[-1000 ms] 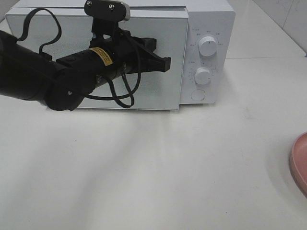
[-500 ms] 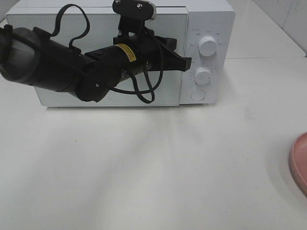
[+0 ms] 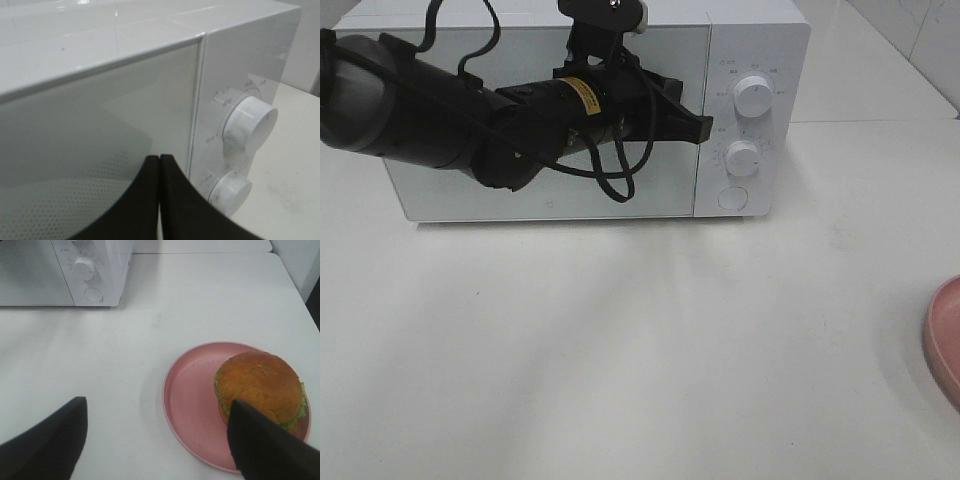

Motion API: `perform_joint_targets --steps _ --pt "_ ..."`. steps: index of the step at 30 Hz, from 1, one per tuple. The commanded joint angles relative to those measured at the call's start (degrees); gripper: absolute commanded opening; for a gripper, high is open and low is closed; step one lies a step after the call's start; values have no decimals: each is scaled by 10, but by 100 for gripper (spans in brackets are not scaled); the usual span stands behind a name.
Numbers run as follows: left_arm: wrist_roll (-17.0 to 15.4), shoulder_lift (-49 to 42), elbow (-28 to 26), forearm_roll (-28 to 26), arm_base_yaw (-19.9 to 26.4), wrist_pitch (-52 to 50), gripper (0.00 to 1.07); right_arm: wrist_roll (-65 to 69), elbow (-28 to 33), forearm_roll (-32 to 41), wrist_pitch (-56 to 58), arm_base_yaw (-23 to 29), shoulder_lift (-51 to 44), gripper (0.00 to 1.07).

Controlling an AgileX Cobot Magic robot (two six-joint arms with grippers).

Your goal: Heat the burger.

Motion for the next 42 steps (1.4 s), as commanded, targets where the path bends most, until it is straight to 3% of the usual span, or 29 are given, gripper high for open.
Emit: perform_joint_targets --steps 1,5,6,7,8,9,10,11,12,13,14,15,17,20,22,32,36,42 --pt "-3 -17 -9 -11 5 34 0 -7 1 1 -5 -2 -15 75" --pt "-5 -44 -9 -10 -17 135 0 -7 1 1 -5 -2 -15 75" --pt "-5 -56 -9 -10 -26 172 8 -7 1 1 -5 -2 -15 75" --pt "-5 -56 -9 -10 -26 172 8 -7 1 1 -5 -2 -15 75" --pt "-5 -62 -9 -10 -33 193 17 -7 1 1 -5 -2 -15 75" --pt "-5 -72 -9 -10 -43 233 44 -7 1 1 -5 -2 -15 75" --pt "-5 -72 -9 -10 -43 233 44 -7 1 1 -5 -2 -15 75" --pt "-5 -75 -9 -10 -48 249 58 -7 1 1 -5 -2 -15 75" --pt "-5 -81 -9 -10 -58 295 91 -7 1 1 -5 -2 -15 75" --pt "-5 -81 -9 -10 -58 295 91 -7 1 1 -5 -2 -15 75" --pt "-5 -83 -9 -10 -62 312 101 -7 1 1 -5 -2 -15 75" --pt "-5 -83 -9 -10 -62 312 101 -7 1 1 -5 -2 -15 75" --pt "-5 -96 -9 -12 -80 421 100 -7 1 1 -5 -2 -15 75" --pt "-5 -101 -9 -12 -83 451 100 -6 1 1 -5 -2 -15 75" --pt "-5 -125 -9 -12 -87 559 100 -6 1 1 -5 -2 -15 75" --pt "-3 -172 -9 11 -84 765 100 -6 1 1 -5 -2 -15 75" --pt "-2 -179 -9 -10 -45 860 100 -6 1 1 -5 -2 -15 75" --pt "18 -210 -2 -33 21 906 100 -7 1 1 -5 -2 -15 75"
